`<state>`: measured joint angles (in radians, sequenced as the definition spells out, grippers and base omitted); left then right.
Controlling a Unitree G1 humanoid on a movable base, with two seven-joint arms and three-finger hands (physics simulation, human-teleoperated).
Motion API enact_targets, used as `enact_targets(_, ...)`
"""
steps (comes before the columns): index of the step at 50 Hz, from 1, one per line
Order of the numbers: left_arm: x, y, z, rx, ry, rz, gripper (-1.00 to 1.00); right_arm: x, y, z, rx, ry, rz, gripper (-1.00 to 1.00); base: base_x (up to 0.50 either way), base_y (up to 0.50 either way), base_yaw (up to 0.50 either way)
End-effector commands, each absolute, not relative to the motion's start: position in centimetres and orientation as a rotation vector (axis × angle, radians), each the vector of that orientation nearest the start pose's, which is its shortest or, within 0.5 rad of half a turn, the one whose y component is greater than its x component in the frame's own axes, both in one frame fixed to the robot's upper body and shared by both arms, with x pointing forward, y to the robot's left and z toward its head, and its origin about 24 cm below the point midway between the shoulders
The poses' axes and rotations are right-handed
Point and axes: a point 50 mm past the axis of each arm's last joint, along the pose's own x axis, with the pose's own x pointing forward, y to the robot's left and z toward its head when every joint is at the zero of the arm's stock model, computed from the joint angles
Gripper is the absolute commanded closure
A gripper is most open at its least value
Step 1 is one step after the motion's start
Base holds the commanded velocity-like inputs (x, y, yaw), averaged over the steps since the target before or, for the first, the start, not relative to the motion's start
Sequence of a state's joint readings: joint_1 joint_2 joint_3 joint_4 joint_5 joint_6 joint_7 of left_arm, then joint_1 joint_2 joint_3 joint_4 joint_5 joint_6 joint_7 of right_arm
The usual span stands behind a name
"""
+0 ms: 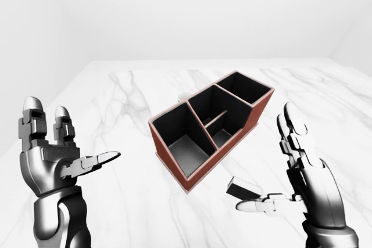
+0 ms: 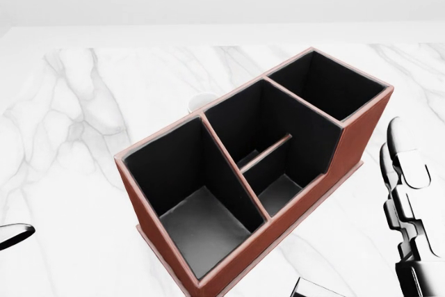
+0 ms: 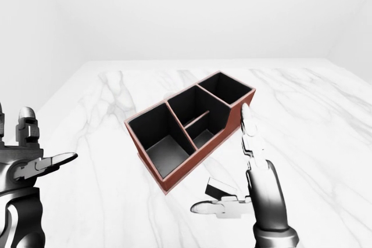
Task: Pick up the book and place it in the left compartment of the caddy.
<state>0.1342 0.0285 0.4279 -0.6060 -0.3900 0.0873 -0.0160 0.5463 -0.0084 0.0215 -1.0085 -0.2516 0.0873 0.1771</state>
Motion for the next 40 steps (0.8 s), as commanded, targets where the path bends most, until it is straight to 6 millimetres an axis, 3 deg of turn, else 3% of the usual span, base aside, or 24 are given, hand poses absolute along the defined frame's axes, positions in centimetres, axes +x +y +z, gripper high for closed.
enact_targets(1,18.9,24.4,14.7,-0.193,-0.459,0.303,-1.0,11.9,-17.9,15.5,-0.473,-0.204,-0.031,-1.0,0.0,0.0,0.0)
enact_targets(12,18.9,24.2,14.7,-0.191,-0.457,0.299,-1.0,11.8,-18.4,15.0,-0.565,-0.11,-0.02,-1.0,0.0,0.0,0.0)
enact_targets(27,18.7,24.2,14.9,-0.189,-0.465,0.301,-1.0,11.4,-19.5,12.5,-0.641,0.105,-0.016,-1.0,0.0,0.0,0.0)
enact_targets(40,18.6,24.3,14.9,-0.19,-0.469,0.302,-1.0,12.2,-19.6,11.6,-0.693,0.161,0.008,-1.0,0.0,0.0,0.0)
